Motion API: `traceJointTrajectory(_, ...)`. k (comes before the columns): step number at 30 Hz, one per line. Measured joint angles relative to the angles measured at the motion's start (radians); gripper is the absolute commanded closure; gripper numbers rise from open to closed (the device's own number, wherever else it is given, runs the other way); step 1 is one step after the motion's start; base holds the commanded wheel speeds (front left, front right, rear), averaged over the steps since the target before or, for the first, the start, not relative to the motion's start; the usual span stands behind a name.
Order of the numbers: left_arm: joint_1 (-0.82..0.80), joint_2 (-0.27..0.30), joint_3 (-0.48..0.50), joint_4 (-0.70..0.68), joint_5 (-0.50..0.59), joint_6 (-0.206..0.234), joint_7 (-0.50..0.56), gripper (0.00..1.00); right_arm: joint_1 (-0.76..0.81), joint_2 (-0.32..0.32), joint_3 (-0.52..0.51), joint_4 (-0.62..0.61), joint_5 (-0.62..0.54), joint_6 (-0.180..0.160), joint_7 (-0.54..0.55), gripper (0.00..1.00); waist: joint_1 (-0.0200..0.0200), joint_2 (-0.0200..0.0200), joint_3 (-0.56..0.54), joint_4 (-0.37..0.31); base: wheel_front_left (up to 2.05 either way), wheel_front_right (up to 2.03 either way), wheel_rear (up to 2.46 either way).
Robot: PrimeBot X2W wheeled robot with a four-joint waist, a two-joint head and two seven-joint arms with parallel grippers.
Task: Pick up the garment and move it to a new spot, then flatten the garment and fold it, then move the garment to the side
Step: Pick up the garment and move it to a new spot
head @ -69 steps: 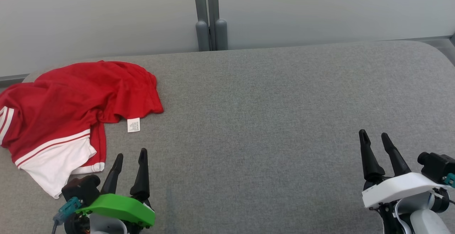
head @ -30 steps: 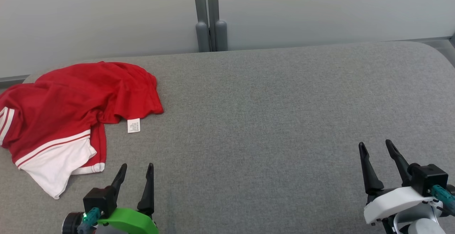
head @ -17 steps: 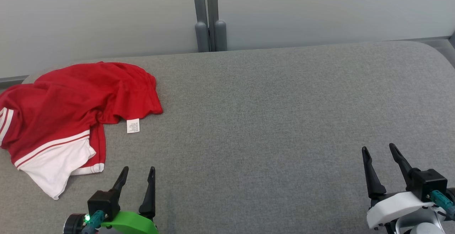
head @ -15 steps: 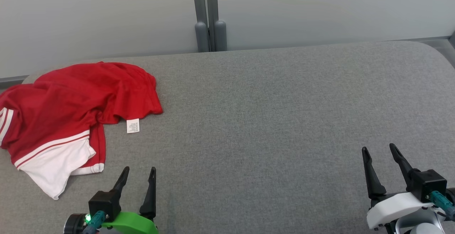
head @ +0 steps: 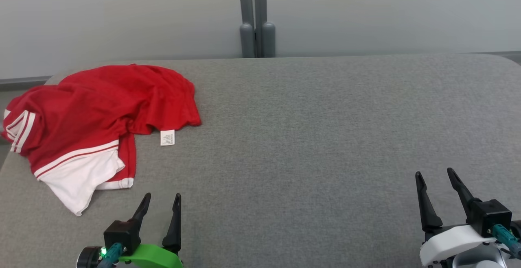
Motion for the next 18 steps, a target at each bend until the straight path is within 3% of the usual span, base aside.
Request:
traceJointTrajectory(5,-0.001,-0.002,0.009,0.002,-0.003,0.000,0.000,0.00,0.013,0.011,0.004,0.004,0.000,0.000,0.000,0.00,0.0000,0.0000,-0.002,0.073,0.00,0.00,0.00)
traceJointTrajectory(13,0.038,-0.003,0.078,0.007,-0.006,0.000,-0.001,0.00,-0.017,0.015,0.081,0.012,0.010,0.000,0.000,0.00,0.0000,0.0000,-0.008,0.265,0.00,0.00,0.00)
traceJointTrajectory(18,0.037,-0.004,0.097,0.010,-0.011,0.000,0.000,0.00,-0.030,0.006,0.126,0.018,0.017,0.000,0.000,0.00,0.0000,0.0000,-0.004,0.350,0.00,0.00,0.00)
